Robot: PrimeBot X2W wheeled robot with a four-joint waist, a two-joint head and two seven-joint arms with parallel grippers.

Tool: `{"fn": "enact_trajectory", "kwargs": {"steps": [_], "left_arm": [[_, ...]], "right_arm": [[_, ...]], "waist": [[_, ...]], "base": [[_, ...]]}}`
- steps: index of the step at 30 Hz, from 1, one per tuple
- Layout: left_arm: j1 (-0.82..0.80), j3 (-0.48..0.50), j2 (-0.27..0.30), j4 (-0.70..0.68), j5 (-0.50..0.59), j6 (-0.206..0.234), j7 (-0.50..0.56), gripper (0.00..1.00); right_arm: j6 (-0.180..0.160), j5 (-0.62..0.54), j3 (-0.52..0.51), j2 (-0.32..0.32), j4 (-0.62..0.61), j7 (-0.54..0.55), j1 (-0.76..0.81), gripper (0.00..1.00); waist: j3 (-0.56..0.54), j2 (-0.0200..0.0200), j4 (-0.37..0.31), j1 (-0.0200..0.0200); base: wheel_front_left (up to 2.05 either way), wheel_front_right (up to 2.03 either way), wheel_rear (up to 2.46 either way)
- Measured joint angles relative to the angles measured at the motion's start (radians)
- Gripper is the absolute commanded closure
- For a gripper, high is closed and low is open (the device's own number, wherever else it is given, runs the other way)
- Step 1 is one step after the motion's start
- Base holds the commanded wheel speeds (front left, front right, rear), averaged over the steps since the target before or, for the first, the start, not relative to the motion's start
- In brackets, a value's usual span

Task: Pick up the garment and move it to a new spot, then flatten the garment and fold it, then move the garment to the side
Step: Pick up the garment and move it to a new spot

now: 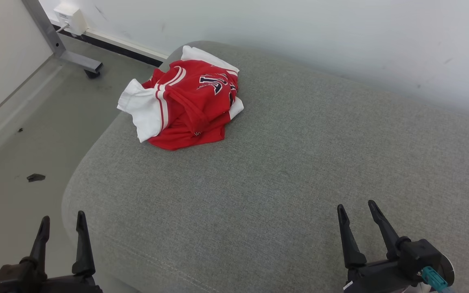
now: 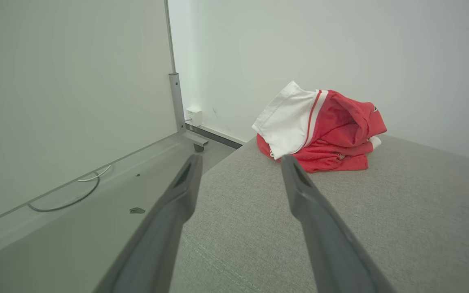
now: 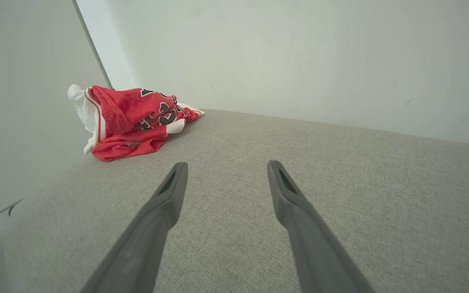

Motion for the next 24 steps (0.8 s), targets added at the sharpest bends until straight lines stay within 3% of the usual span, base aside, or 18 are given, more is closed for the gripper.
{"fn": "enact_trajectory", "kwargs": {"steps": [8, 12, 17, 24], "left_arm": [[-0.011, 0.016, -0.008, 0.01, -0.007, -0.002, 0.0, 0.0], [-0.092, 0.022, 0.001, 0.027, -0.017, -0.018, 0.0, 0.0], [-0.271, 0.053, 0.049, 0.039, -0.042, -0.033, 0.0, 0.0], [-0.53, 0.099, 0.168, 0.097, -0.112, -0.044, 0.0, 0.0]], "right_arm": [[0.0, -0.001, -0.013, 0.0, 0.009, -0.001, 0.004, 0.0], [0.0, -0.022, -0.026, 0.0, -0.011, 0.006, 0.006, 0.0], [0.0, -0.07, -0.045, 0.0, -0.05, 0.039, -0.028, 0.0], [0.0, -0.125, -0.096, 0.0, -0.114, 0.056, -0.073, 0.0]], "waist": [[-0.001, 0.0, -0.003, 0.0], [0.008, 0.0, -0.013, 0.0], [0.044, 0.0, -0.041, 0.0001], [0.127, 0.0001, -0.12, 0.0002]], "base": [[0.0, 0.0, 0.0], [0.0, 0.0, 0.0], [0.0, 0.0, 0.0], [0.0, 0.0, 0.0]]}}
